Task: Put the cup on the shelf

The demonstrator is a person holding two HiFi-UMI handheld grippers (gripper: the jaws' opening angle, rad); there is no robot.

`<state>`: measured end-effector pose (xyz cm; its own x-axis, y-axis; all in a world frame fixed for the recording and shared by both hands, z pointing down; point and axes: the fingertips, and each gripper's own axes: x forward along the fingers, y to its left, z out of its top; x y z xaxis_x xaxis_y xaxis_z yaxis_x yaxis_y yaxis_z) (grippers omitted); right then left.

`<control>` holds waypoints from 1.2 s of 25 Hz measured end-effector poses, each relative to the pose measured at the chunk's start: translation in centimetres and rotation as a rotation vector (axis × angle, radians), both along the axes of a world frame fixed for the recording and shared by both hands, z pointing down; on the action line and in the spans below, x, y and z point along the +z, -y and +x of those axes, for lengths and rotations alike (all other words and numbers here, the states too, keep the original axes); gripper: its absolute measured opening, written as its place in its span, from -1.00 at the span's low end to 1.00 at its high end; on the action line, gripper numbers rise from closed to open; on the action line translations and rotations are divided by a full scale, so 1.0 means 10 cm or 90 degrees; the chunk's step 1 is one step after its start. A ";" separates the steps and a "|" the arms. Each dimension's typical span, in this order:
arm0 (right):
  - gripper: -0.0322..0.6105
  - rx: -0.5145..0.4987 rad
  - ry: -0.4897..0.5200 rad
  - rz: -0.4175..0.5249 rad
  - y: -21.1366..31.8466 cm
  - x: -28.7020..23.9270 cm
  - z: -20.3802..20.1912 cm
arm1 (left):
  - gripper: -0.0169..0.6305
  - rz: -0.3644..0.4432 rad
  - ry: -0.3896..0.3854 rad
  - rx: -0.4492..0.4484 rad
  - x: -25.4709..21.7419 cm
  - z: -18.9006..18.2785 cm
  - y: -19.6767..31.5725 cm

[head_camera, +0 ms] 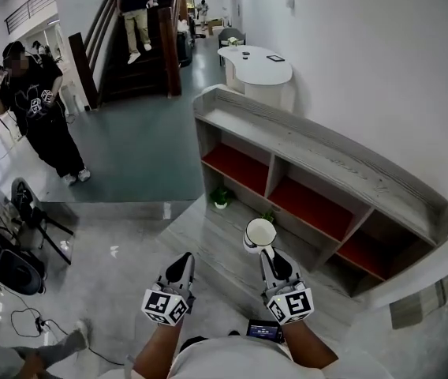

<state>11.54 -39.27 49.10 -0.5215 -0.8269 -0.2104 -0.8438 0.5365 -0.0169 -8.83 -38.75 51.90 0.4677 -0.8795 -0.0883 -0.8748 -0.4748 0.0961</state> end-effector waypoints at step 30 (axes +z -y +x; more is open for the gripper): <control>-0.66 0.080 0.011 0.031 1.98 -0.34 -0.75 | -0.92 0.019 -0.004 0.105 -0.07 -0.42 1.92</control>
<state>4.02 -59.08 45.71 -0.4102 -0.8742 -0.2599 -0.9044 0.4267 -0.0078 -13.08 -57.99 51.15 0.6050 -0.7876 -0.1172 -0.7840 -0.6149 0.0849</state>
